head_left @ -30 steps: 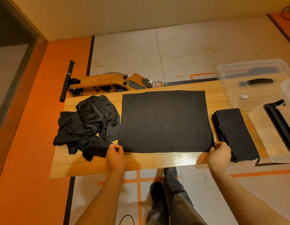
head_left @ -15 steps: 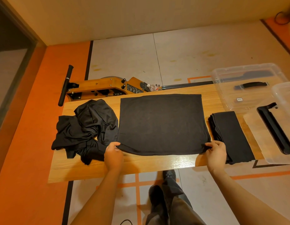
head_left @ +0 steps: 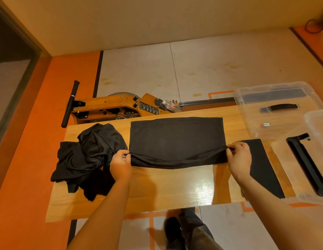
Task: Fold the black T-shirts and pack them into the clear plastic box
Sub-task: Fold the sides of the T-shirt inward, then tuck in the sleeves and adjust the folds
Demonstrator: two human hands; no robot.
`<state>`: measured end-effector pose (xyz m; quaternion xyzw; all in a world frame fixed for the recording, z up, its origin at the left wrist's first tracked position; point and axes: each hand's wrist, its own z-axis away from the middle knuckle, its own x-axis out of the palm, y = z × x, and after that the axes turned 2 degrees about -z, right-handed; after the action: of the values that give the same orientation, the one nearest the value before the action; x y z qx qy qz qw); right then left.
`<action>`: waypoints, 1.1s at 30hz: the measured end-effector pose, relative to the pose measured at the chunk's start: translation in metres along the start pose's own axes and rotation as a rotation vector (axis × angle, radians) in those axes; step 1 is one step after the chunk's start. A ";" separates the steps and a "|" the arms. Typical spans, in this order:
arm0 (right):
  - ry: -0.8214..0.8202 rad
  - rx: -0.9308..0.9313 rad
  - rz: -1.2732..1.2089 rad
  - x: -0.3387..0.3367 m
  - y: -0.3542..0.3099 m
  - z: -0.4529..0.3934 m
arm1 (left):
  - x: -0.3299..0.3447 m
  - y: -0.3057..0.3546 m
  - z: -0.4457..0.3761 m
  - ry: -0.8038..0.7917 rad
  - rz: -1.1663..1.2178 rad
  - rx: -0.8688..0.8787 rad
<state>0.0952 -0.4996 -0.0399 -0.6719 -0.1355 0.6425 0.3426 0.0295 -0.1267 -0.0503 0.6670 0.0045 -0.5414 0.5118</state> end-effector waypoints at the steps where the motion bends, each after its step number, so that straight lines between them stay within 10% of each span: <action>1: 0.007 -0.001 0.005 0.000 -0.002 -0.010 | 0.002 0.006 -0.009 0.007 -0.003 -0.003; 17: -0.192 0.149 -0.163 0.027 -0.039 -0.142 | 0.046 0.092 -0.113 -0.132 -0.309 -0.135; 33: -0.269 0.239 -0.462 0.075 -0.103 -0.079 | 0.087 0.145 -0.060 -0.389 0.074 -0.007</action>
<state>0.2079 -0.4002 -0.0374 -0.4869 -0.2524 0.6424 0.5353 0.1898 -0.2019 -0.0218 0.5480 -0.1170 -0.6407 0.5249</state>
